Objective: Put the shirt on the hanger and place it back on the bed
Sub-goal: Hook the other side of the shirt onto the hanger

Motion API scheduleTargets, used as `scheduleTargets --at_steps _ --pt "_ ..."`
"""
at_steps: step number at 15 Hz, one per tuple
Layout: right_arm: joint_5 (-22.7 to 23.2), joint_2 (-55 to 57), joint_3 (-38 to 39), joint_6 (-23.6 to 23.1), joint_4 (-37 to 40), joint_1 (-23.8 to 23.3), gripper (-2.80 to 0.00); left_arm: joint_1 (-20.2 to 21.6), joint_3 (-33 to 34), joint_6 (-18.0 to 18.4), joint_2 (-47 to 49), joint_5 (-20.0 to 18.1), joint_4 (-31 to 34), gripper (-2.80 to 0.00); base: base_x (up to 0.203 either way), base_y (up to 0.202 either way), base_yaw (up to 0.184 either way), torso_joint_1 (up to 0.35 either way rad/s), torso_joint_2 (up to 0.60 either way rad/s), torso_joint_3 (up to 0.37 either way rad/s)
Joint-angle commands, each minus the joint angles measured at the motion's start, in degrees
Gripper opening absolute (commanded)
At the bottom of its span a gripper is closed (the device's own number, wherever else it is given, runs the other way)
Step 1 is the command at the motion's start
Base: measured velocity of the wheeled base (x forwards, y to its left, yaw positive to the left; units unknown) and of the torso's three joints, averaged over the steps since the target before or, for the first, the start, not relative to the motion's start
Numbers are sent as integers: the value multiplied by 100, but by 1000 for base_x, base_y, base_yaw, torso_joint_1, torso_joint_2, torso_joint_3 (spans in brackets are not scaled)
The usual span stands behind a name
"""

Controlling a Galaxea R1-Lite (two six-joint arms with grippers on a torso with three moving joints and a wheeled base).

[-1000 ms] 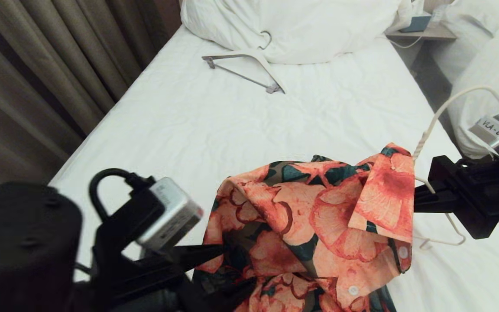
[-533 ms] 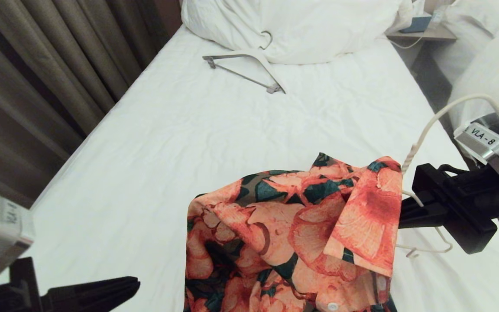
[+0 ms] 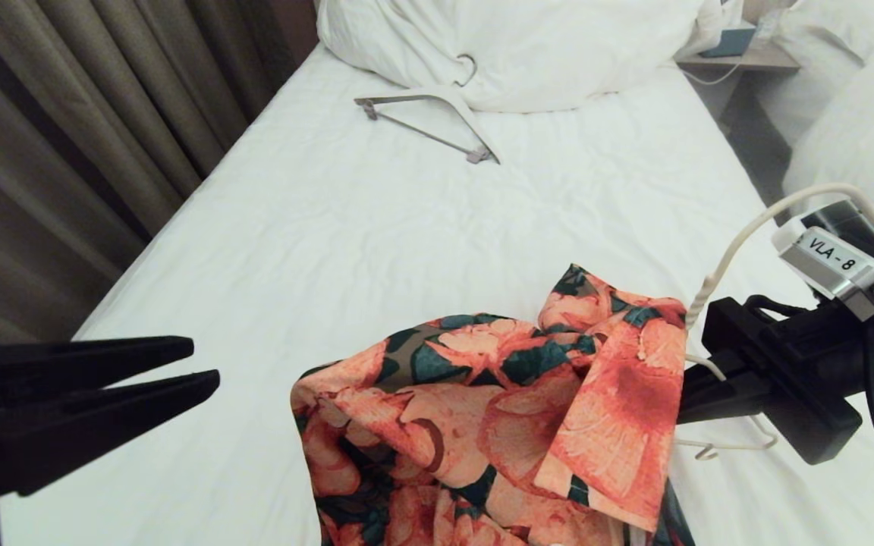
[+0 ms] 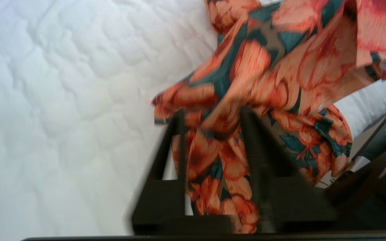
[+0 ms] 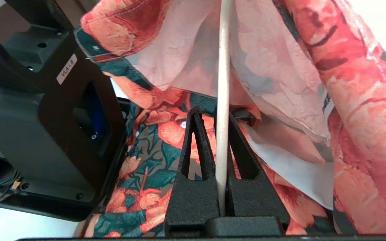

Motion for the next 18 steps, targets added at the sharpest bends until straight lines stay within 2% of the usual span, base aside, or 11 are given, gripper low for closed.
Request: scheduleTargets --at_steps 1,6,10,13,16,18 --pt "38 31 -1 -38 -23 43 -280 -137 -78 35 393 6 -130 0 0 0 0 0 0 0" --pt "35 104 -42 -37 -102 83 -280 -537 -201 312 1225 -37 -815 0 0 0 0 0 0 0" --pt "41 95 -42 -38 -110 153 -280 -825 -594 492 1785 -65 -879 0 0 0 0 0 0 0" --pt "44 69 -57 -46 -110 179 -280 -899 -751 365 2266 -321 -972 0 0 0 0 0 0 0" --pt "44 25 -7 -47 -110 197 -280 -901 -777 364 2650 -351 -1477 0 0 0 0 0 0 0" --pt "44 25 1 -53 -109 213 -280 -893 -866 367 2902 -361 -1563 0 0 0 0 0 0 0"
